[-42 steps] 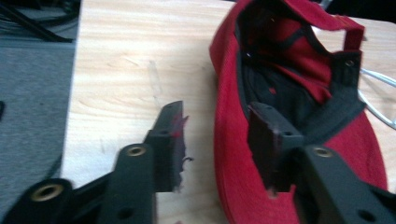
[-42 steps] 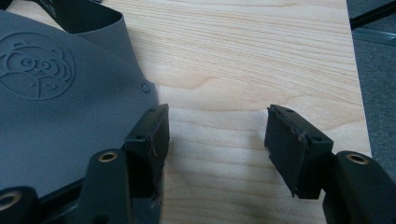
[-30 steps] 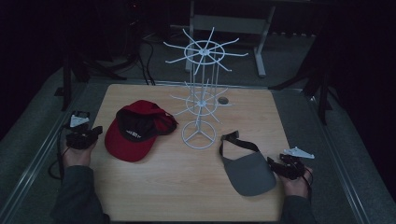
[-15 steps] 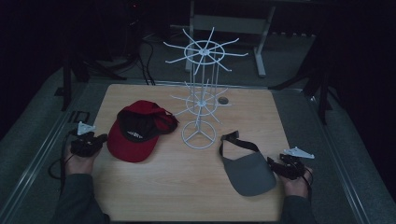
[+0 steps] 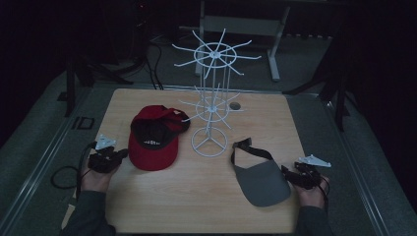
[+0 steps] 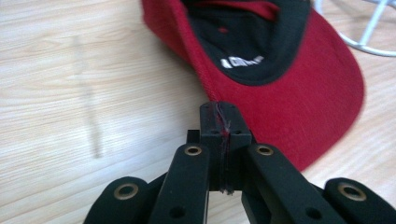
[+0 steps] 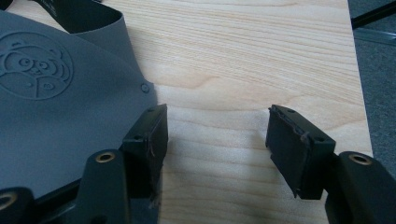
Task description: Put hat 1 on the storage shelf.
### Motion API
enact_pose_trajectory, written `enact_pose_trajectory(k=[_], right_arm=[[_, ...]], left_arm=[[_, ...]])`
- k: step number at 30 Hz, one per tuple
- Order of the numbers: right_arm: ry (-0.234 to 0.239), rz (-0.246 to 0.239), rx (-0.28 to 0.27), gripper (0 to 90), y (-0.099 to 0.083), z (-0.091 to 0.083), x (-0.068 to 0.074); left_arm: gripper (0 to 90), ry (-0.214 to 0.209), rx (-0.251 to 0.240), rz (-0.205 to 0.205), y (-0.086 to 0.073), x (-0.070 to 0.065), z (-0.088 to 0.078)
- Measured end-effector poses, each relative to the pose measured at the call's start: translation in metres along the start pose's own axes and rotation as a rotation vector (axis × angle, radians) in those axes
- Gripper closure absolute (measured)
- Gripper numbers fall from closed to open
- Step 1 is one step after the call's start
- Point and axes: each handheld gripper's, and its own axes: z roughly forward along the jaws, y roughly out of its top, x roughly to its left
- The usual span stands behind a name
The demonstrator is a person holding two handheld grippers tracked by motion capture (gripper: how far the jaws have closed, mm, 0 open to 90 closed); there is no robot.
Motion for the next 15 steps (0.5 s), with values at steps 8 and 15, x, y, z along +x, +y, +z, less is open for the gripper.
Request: enact_pose_trajectory(k=[8,15], right_arm=[[0.000,0.000,0.000,38.7,0.000,0.000,0.000],[0.002,0.000,0.000,38.3,0.000,0.000,0.000]], left_arm=[[90.0,-0.092,0.028,0.073,0.008,-0.027,0.012],[82.0,-0.083,0.042,0.067,0.009,-0.029,0.011]])
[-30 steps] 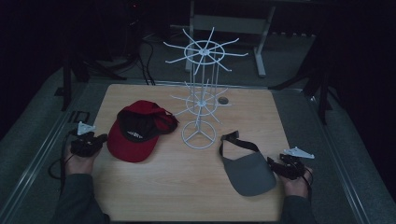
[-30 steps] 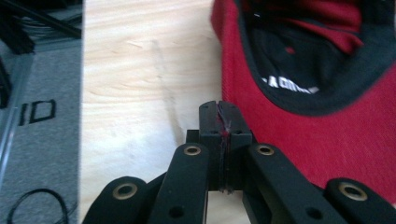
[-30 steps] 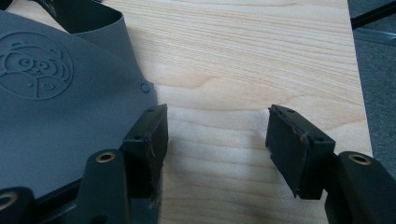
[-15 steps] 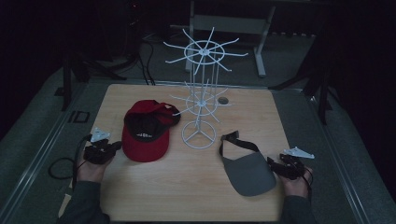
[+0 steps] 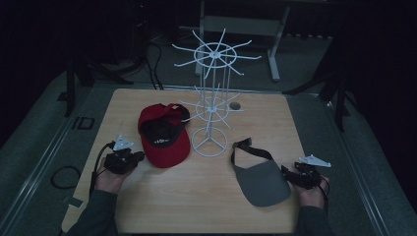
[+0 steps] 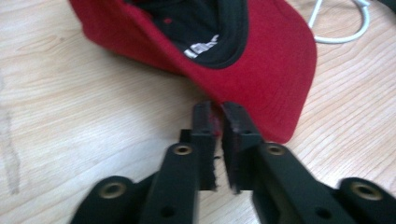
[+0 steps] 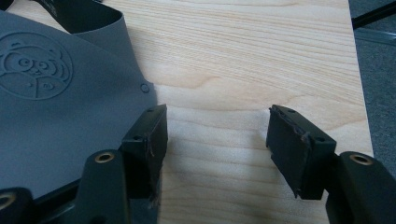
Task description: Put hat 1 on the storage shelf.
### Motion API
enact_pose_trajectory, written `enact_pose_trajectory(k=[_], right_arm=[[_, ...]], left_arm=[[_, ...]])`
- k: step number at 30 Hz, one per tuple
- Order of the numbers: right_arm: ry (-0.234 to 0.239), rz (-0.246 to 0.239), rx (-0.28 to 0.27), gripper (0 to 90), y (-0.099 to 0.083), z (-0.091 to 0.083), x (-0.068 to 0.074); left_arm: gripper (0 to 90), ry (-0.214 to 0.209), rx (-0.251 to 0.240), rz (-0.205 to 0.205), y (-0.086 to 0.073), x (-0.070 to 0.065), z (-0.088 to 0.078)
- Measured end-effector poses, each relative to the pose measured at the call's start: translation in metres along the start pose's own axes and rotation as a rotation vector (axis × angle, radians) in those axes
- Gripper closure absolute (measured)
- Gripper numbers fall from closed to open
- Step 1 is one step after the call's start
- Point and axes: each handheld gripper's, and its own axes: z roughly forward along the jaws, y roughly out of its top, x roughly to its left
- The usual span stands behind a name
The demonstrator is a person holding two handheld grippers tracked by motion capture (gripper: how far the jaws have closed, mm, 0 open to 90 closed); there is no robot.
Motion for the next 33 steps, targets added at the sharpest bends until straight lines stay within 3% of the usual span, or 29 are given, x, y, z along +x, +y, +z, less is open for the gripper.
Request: enact_pose_trajectory(k=[5,10,12,33], right_arm=[[0.000,0.000,0.000,38.3,0.000,0.000,0.000],[0.000,0.000,0.000,38.3,0.000,0.000,0.000],[0.000,0.000,0.000,38.3,0.000,0.000,0.000],[0.004,0.002,-0.001,37.9,0.000,0.000,0.000]], left_arm=[[66.7,-0.009,-0.015,-0.036,-0.004,0.006,-0.009],[56.4,-0.082,-0.026,-0.043,0.001,0.007,-0.013],[52.8,-0.090,-0.018,-0.050,0.002,0.006,-0.011],[50.1,-0.154,0.086,-0.057,0.010,0.002,0.030]])
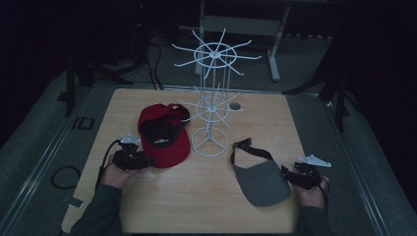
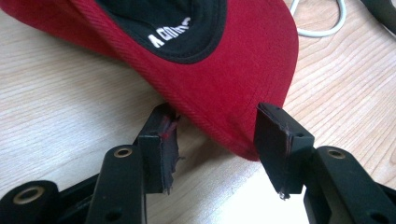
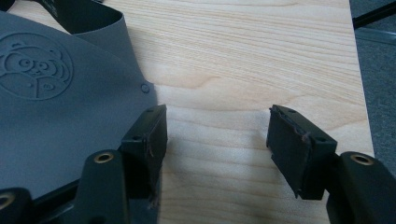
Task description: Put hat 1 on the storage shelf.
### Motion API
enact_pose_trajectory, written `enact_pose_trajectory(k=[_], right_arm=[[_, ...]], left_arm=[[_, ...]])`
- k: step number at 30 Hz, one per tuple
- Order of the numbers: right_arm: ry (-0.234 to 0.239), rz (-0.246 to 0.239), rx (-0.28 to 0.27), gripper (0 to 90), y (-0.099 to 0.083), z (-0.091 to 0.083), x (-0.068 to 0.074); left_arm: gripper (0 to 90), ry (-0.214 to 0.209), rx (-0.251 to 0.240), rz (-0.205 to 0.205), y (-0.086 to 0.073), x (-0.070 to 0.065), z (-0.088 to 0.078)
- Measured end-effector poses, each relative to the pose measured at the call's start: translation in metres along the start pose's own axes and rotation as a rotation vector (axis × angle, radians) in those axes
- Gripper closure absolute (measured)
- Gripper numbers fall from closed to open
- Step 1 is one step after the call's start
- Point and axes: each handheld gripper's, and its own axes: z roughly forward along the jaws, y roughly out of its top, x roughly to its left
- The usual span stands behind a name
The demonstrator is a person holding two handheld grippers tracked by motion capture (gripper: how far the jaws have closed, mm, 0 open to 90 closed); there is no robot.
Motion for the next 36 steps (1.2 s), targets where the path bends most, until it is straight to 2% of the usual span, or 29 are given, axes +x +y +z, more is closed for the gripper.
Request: enact_pose_trajectory(k=[7,13,16,20,24,25,27,28,32,36], right_arm=[[0.001,-0.001,0.001,37.6,0.000,0.000,0.000],[0.002,-0.001,0.001,37.4,0.000,0.000,0.000],[0.003,0.000,0.000,37.2,0.000,0.000,0.000],[0.004,0.000,0.001,37.1,0.000,0.000,0.000],[0.004,-0.001,0.000,37.1,0.000,0.000,0.000],[0.003,-0.001,0.000,37.1,0.000,0.000,0.000],[0.003,-0.002,0.000,37.1,0.000,0.000,0.000],[0.003,-0.002,0.000,37.1,0.000,0.000,0.000],[0.003,-0.002,0.000,37.0,0.000,0.000,0.000],[0.004,-0.002,0.001,37.1,0.000,0.000,0.000]], left_arm=[[50.5,-0.019,0.014,-0.011,0.001,0.002,0.008],[51.8,-0.036,0.043,0.000,0.003,0.001,0.020],[51.4,-0.049,0.042,-0.003,0.003,0.002,0.023],[51.8,-0.045,0.043,-0.001,0.002,0.001,0.024],[58.5,-0.067,0.035,-0.017,0.000,0.003,0.024],[60.3,-0.092,0.024,-0.038,-0.003,0.005,0.024],[61.9,-0.106,0.017,-0.046,-0.005,0.006,0.024],[64.1,-0.124,0.008,-0.066,-0.008,0.007,0.023],[67.0,-0.137,0.001,-0.066,-0.008,0.008,0.022],[75.6,-0.155,-0.019,-0.057,-0.008,0.005,0.019]])
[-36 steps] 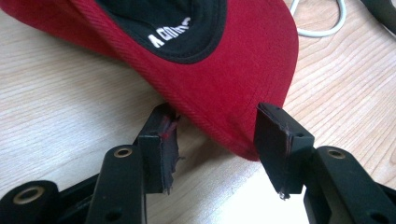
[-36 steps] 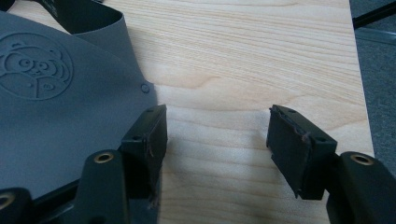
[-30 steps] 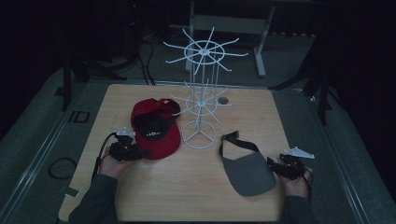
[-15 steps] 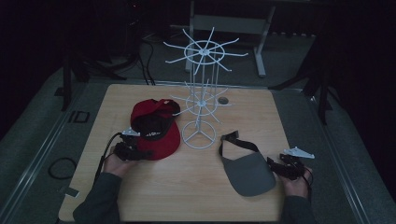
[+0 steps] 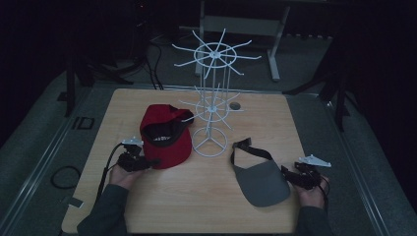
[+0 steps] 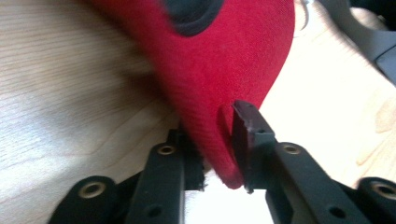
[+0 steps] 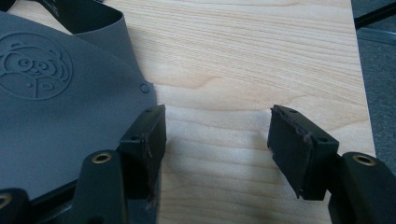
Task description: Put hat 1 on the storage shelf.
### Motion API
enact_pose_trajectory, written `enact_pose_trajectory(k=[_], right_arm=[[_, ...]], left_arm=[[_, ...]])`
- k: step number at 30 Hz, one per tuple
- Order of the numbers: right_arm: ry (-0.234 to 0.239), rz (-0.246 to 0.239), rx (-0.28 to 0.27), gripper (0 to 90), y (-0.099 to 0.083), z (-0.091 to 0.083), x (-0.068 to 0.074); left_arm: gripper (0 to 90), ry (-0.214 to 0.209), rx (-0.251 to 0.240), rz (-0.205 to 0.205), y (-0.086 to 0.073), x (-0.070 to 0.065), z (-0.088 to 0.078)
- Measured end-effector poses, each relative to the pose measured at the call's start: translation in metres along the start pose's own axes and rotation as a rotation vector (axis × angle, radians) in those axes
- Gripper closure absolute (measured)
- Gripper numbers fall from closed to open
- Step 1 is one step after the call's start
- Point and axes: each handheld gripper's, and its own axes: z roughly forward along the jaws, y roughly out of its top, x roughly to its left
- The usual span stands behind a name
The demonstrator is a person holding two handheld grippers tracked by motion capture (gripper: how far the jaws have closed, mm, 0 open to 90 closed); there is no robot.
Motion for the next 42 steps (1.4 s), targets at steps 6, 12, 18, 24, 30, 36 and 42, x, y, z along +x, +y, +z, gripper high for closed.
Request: enact_pose_trajectory(k=[6,12,18,24,30,36,42], right_arm=[[0.001,0.001,0.000,37.0,0.000,0.000,0.000],[0.001,0.002,0.000,36.9,0.000,0.000,0.000],[0.005,0.001,-0.002,36.7,0.000,0.000,-0.001],[0.005,0.001,-0.002,36.6,0.000,0.000,-0.001],[0.005,0.001,-0.002,36.6,0.000,0.000,-0.001],[0.005,0.001,-0.002,36.6,0.000,0.000,-0.001],[0.006,0.001,-0.002,36.5,0.000,0.000,-0.001]], left_arm=[[85.4,-0.005,-0.051,0.020,-0.004,-0.003,-0.006],[85.8,0.065,-0.087,0.041,-0.005,-0.004,-0.012],[85.9,0.113,-0.109,0.041,-0.004,-0.002,-0.017],[86.0,0.141,-0.124,0.037,-0.003,0.000,-0.022],[85.9,0.161,-0.147,0.044,-0.001,0.002,-0.027],[86.0,0.188,-0.167,0.051,0.002,0.005,-0.036],[86.0,0.204,-0.189,0.052,0.006,0.008,-0.045]])
